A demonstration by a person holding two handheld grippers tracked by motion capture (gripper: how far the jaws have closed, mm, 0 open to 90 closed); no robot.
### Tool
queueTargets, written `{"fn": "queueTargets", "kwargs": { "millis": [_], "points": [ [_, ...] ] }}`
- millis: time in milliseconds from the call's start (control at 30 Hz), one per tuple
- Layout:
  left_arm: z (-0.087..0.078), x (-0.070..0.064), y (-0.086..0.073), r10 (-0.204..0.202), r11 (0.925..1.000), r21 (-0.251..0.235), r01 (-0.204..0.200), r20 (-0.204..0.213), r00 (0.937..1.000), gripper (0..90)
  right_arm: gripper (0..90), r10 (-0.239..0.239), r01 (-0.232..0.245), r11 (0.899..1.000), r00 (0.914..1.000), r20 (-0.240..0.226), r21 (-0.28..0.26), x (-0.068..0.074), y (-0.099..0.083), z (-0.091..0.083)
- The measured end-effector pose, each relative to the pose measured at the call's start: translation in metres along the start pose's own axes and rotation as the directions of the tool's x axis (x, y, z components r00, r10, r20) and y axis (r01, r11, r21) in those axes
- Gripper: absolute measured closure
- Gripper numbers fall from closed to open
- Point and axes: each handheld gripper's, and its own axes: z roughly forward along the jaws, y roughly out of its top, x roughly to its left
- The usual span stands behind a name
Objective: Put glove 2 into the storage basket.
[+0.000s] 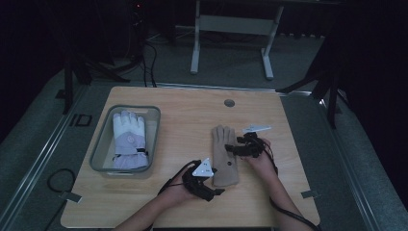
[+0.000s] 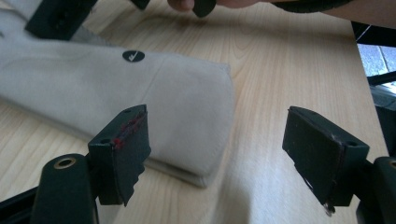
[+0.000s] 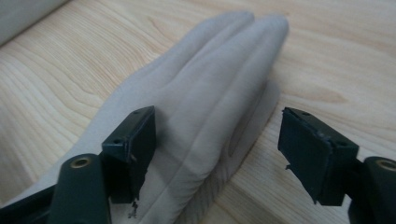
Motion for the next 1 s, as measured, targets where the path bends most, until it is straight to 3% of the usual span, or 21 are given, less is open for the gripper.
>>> {"fn": "queueTargets", "kwargs": {
  "millis": [133,167,200,267,300,333,433,733,833,867,900,1000],
  "points": [
    [0.003,0.002,0.002,0.001,1.0000,0.008,-0.001,0.001,1.0000,24.5,33.4,0.033,-0.031,0.998,0.9985,-0.045,0.046,-0.003,-0.001,0.006],
    [0.009,0.003,0.003,0.009,0.9992,0.038,-0.009,-0.006,0.9999,25.7,52.6,0.032,-0.028,0.998,0.9968,-0.074,0.051,-0.003,-0.001,0.005],
    [0.010,0.004,0.003,0.014,0.9984,0.054,-0.014,-0.011,0.9998,25.8,59.4,0.024,-0.020,0.998,0.9968,-0.077,0.051,-0.002,-0.002,0.004],
    [0.013,0.004,0.003,0.009,0.9982,0.059,-0.008,-0.012,0.9999,25.9,67.8,-0.039,0.041,0.998,0.9984,-0.040,0.048,0.006,-0.001,0.002],
    [0.013,0.004,0.003,0.009,0.9982,0.059,-0.008,-0.012,0.9999,27.1,67.8,-0.039,0.041,0.998,0.9984,-0.040,0.048,0.006,-0.001,0.002],
    [0.015,0.003,0.002,0.012,0.9980,0.063,-0.011,-0.014,0.9998,27.6,71.2,-0.111,0.110,0.993,0.9937,0.015,0.047,0.015,-0.001,0.001],
    [0.017,0.002,0.003,0.022,0.9972,0.072,-0.020,-0.026,0.9994,28.2,73.0,-0.175,0.172,0.984,0.9822,0.069,0.048,0.024,-0.001,0.001],
    [0.023,0.002,0.004,0.032,0.9935,0.110,-0.026,-0.051,0.9982,33.3,73.1,-0.140,0.139,0.990,0.9878,0.067,0.025,0.023,-0.004,0.001],
    [0.024,0.001,0.005,0.051,0.9907,0.130,-0.040,-0.079,0.9956,37.7,73.1,-0.140,0.139,0.990,0.9875,0.072,0.028,0.024,-0.004,0.001],
    [0.026,-0.003,0.007,0.090,0.9852,0.154,-0.074,-0.099,0.9909,37.8,73.1,-0.139,0.137,0.990,0.9876,0.073,0.031,0.024,-0.003,0.001],
    [0.026,-0.003,0.007,0.090,0.9852,0.154,-0.074,-0.099,0.9909,37.8,73.1,-0.139,0.137,0.990,0.9876,0.073,0.031,0.024,-0.003,0.001],
    [0.029,-0.007,0.009,0.134,0.9758,0.189,-0.109,-0.124,0.9832,39.3,73.1,-0.139,0.137,0.990,0.9874,0.075,0.036,0.024,-0.003,0.001]
  ]
}}
